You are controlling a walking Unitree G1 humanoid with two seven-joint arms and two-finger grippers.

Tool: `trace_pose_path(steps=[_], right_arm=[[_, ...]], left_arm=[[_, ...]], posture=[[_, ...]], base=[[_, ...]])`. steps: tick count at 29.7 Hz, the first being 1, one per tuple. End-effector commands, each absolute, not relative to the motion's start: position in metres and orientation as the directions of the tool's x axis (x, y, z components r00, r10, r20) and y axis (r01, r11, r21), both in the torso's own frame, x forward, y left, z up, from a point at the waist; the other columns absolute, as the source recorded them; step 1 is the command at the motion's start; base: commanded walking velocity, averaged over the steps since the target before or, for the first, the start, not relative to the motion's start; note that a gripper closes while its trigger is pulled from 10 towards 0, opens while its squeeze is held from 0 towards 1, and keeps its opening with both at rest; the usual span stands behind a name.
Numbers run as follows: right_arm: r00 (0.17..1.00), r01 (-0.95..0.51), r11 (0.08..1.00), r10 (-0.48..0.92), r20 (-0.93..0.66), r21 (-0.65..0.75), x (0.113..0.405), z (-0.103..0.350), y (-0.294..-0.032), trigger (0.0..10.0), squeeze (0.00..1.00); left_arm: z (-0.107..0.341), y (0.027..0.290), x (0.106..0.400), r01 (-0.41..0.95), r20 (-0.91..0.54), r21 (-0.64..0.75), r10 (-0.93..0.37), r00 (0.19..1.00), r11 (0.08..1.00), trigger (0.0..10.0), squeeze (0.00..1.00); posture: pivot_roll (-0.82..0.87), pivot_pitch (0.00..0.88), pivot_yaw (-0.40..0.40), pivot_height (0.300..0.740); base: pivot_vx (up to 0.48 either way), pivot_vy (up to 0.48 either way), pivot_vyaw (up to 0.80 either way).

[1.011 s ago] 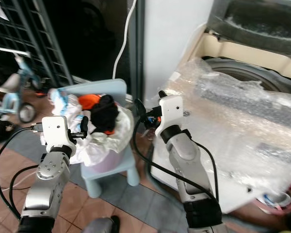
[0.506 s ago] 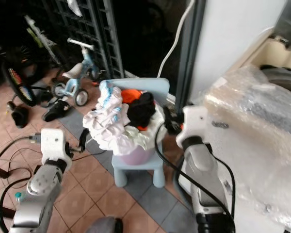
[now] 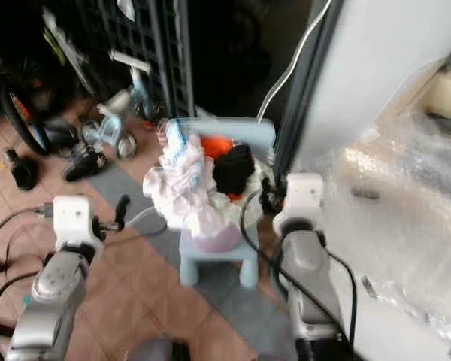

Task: Clothes washing

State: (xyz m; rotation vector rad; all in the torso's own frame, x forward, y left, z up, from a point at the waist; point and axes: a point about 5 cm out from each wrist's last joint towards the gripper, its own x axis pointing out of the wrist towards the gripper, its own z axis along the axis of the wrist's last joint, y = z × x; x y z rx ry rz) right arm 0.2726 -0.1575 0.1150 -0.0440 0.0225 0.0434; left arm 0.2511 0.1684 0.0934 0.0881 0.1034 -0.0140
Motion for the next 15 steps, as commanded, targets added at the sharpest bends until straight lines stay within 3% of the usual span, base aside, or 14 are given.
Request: trace_pose_path(steps=[1, 9, 15], right_arm=[[0.995, -0.081, 0.997, 0.080, -0.056, -0.017, 0.269, 0.113, -0.159, 10.0, 0.00], [0.997, -0.044, 0.997, 0.040, -0.068, -0.068, 0.272, 0.109, -0.163, 10.0, 0.00], [0.996, -0.077, 0.995, 0.074, -0.047, -0.066, 0.275, 0.114, -0.153, 10.0, 0.00]], left_arm=[[0.093, 0.167, 0.248, 0.015, -0.098, 0.098, -0.006, 0.995, 0.995, 10.0, 0.00], [0.096, 0.167, 0.246, 0.021, -0.076, 0.053, -0.017, 0.997, 0.998, 10.0, 0.00], [0.097, 0.165, 0.248, 0.025, -0.067, 0.037, -0.022, 0.998, 0.999, 10.0, 0.00]], posture=[[-0.02, 0.000, 0.008, 0.740], [-0.02, 0.000, 0.004, 0.740], [-0.03, 0.000, 0.005, 0.740]], base=[[0.000, 0.405, 0.00], [0.000, 0.000, 0.00], [0.000, 0.000, 0.00]])
